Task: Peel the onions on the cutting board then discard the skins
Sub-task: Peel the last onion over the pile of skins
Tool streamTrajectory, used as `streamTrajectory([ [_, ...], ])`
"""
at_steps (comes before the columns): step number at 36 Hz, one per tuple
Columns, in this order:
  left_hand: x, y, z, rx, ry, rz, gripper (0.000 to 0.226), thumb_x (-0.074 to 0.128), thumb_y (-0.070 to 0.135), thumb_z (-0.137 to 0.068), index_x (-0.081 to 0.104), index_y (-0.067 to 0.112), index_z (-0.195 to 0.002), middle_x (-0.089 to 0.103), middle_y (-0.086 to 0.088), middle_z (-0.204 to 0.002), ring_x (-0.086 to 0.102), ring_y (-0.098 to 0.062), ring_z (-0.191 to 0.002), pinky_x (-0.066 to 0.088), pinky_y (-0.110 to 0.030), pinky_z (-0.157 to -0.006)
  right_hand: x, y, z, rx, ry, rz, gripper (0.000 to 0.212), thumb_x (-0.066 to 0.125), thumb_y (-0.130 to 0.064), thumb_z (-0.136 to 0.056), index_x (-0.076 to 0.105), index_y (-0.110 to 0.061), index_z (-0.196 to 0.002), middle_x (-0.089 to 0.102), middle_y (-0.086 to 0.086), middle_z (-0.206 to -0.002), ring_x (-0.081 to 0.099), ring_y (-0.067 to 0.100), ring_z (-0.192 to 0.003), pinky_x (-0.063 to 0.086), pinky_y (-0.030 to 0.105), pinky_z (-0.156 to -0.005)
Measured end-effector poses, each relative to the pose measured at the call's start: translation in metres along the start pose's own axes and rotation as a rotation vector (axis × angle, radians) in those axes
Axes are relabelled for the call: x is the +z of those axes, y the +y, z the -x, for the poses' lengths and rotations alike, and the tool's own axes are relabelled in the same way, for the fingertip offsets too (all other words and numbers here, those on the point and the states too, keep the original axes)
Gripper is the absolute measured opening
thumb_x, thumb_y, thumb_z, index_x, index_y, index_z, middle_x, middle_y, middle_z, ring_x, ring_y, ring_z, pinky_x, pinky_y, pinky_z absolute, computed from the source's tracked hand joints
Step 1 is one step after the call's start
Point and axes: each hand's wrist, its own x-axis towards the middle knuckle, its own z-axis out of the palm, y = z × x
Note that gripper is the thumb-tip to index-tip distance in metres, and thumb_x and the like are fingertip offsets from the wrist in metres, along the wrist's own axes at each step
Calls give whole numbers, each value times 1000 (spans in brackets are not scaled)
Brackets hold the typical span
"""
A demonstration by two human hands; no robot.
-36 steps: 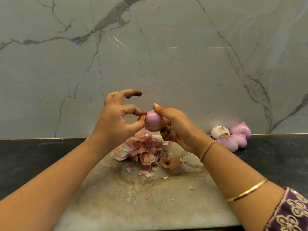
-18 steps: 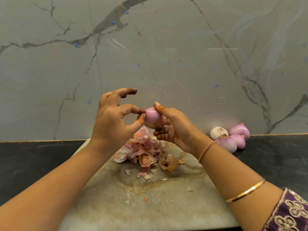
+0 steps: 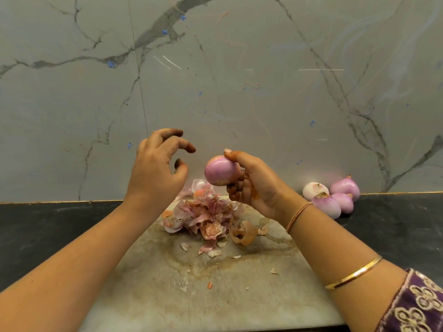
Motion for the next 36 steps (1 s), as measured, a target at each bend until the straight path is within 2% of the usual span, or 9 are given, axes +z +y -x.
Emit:
streamTrajectory([
  [4, 1, 3, 1, 15, -24, 28, 18, 52, 27, -82, 69, 23, -83, 55, 14, -105, 39, -8, -106, 22, -4, -84, -3, -1, -2, 40, 15, -73, 50, 50, -45, -96, 53, -2, -122, 56, 15, -83, 45, 10, -47, 40, 18, -43],
  [6, 1, 3, 1, 21, -42, 27, 15, 63, 34, -83, 65, 22, -73, 57, 14, -102, 40, -9, -105, 25, -11, -82, -4, -1, -3, 60, -1, -122, 50, 47, -46, -97, 54, -3, -120, 59, 21, -94, 44, 10, -47, 40, 18, -43],
  [9, 3, 3, 2, 51, -92, 22, 21, 73, 23, -82, 61, 21, -64, 59, 12, -103, 44, -13, -105, 28, -24, -85, -6, -3, -3, 85, -26, -184, 46, 44, -47, -98, 56, -5, -112, 66, 23, -91, 43, 12, -47, 40, 19, -44],
  [12, 4, 2, 1, 71, -118, 63, 14, 71, 31, -77, 63, 27, -87, 55, 13, -109, 48, -12, -104, 36, -25, -82, -6, -2, -5, 102, -14, -222, 46, 42, -46, -99, 54, -5, -118, 60, 23, -98, 44, 13, -45, 40, 19, -43],
  [17, 5, 4, 5, 163, -271, 226, 50, 59, 49, -74, 46, 39, -121, 46, 23, -117, 50, -3, -106, 43, -8, -83, -5, -2, -4, 129, -14, -231, 47, 37, -44, -102, 52, -5, -122, 57, 19, -89, 46, 13, -45, 42, 19, -41],
  [23, 6, 3, 4, 194, -272, 341, 51, 70, 39, -75, 48, 34, -120, 55, 19, -117, 56, 1, -103, 47, -14, -83, -6, -5, 0, 87, -165, -168, 60, 29, -55, -99, 57, -7, -120, 55, 18, -97, 41, 10, -47, 38, 18, -42],
  [28, 6, 2, 3, 145, -210, 370, 43, 60, 47, -79, 43, 43, -118, 53, 26, -113, 56, 1, -101, 48, -16, -82, -5, -9, 5, 9, -299, -243, 48, 27, -36, -96, 54, -5, -122, 51, 13, -86, 44, 14, -54, 37, 22, -48],
  [33, 8, -4, 4, 59, -222, 359, 53, 57, 32, -85, 36, 59, -127, 55, 27, -110, 56, -1, -104, 49, -26, -87, -2, -6, 5, -126, -276, -200, 59, 56, -27, -78, 42, -6, -131, 58, 16, -98, 63, 20, -66, 55, 27, -61],
  [36, 10, -7, 4, 37, -218, 318, 45, 58, 22, -88, 47, 46, -126, 58, 21, -111, 57, -3, -102, 52, -32, -85, 1, -3, 3, -213, -193, -36, 47, 66, -23, -81, 41, -18, -121, 57, 16, -106, 64, 21, -70, 56, 28, -65],
])
